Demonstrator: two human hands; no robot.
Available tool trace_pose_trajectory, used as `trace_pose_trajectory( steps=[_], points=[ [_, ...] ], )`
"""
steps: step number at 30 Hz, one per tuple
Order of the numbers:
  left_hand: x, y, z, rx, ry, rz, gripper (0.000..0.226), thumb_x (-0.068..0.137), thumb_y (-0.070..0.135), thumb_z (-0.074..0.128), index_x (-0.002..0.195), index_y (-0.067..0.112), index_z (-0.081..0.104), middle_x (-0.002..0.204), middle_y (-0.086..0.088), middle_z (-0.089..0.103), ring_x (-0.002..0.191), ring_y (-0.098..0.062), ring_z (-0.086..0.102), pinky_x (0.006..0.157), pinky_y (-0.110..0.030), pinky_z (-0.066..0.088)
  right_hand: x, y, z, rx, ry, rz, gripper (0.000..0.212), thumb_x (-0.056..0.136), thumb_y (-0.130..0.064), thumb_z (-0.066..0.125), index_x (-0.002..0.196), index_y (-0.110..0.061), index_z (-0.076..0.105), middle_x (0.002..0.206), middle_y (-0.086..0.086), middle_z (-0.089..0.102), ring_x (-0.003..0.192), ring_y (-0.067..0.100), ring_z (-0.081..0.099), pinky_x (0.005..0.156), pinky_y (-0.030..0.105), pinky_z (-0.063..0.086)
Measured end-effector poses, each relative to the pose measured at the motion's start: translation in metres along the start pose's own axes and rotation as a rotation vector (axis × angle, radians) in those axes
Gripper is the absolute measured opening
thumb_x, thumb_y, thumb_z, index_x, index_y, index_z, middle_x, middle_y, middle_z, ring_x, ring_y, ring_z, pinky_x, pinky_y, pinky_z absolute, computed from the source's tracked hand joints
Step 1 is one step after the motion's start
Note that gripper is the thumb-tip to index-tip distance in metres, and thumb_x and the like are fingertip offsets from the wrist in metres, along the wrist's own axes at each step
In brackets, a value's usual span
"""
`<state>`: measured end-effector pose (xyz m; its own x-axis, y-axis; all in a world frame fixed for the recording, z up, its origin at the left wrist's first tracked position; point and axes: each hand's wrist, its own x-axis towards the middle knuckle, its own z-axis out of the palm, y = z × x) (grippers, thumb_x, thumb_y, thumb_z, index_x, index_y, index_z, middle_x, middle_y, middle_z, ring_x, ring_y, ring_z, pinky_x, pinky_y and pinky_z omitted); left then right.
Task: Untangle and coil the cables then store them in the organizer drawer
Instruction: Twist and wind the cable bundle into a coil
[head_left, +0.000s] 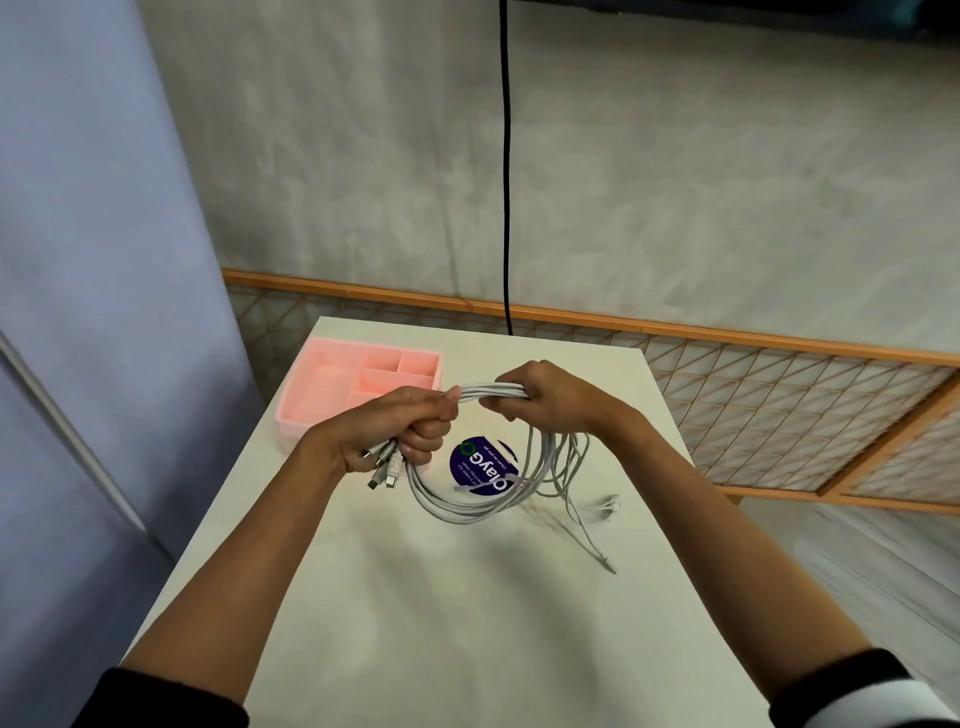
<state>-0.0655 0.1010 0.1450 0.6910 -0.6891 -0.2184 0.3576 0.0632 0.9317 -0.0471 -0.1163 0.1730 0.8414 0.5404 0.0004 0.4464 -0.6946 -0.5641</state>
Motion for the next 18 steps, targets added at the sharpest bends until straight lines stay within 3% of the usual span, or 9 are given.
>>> trace_pose_trajectory(
  steps=[3,7,11,14,18],
  points=[
    [0.002,0.0,0.002,-0.081,0.033,0.013,0.048,0.062,0.052,0.082,0.062,0.02,0.046,0.048,0.011,0.025,0.037,0.0,0.022,0.035,-0.011,0.024,-0.003,0.006,0.0,0.122,0.022,0.059,0.018,0.089,-0.026,0.065,0.073,-0.019,0.063,0.051,-0.009,0.057,0.045,0.003,0.05,0.052,0.017,0.04],
    [0.001,-0.005,-0.001,-0.147,0.036,0.028,0.051,0.059,0.052,0.084,0.062,0.019,0.045,0.046,0.012,0.025,0.035,0.001,0.023,0.033,-0.011,0.026,-0.011,0.013,0.011,0.172,0.027,0.052,0.012,0.092,-0.027,0.061,0.085,-0.018,0.063,0.065,-0.004,0.066,0.058,0.007,0.061,0.061,0.015,0.046],
    [0.002,-0.011,-0.001,-0.274,-0.023,-0.01,0.05,0.059,0.056,0.082,0.061,0.018,0.05,0.044,0.012,0.028,0.033,0.002,0.026,0.033,-0.011,0.026,-0.015,0.011,0.017,0.217,0.093,0.077,0.022,0.096,-0.025,0.055,0.083,-0.008,0.06,0.055,-0.005,0.05,0.044,0.002,0.044,0.049,0.014,0.037],
    [0.003,-0.014,-0.001,-0.335,-0.071,-0.009,0.045,0.068,0.052,0.078,0.066,0.015,0.052,0.045,0.012,0.03,0.035,0.002,0.028,0.036,-0.012,0.027,-0.014,0.011,0.014,0.242,0.08,0.103,0.022,0.095,-0.024,0.055,0.081,-0.008,0.06,0.055,-0.005,0.046,0.044,0.003,0.039,0.047,0.016,0.034],
    [-0.002,-0.012,0.006,-0.165,0.042,0.027,0.042,0.079,0.053,0.063,0.074,0.014,0.047,0.052,0.009,0.025,0.041,-0.001,0.024,0.045,-0.016,0.035,-0.013,0.013,0.012,0.242,0.093,0.132,0.024,0.095,-0.027,0.055,0.075,-0.013,0.058,0.056,-0.004,0.047,0.047,0.008,0.04,0.047,0.016,0.035]
  ],
)
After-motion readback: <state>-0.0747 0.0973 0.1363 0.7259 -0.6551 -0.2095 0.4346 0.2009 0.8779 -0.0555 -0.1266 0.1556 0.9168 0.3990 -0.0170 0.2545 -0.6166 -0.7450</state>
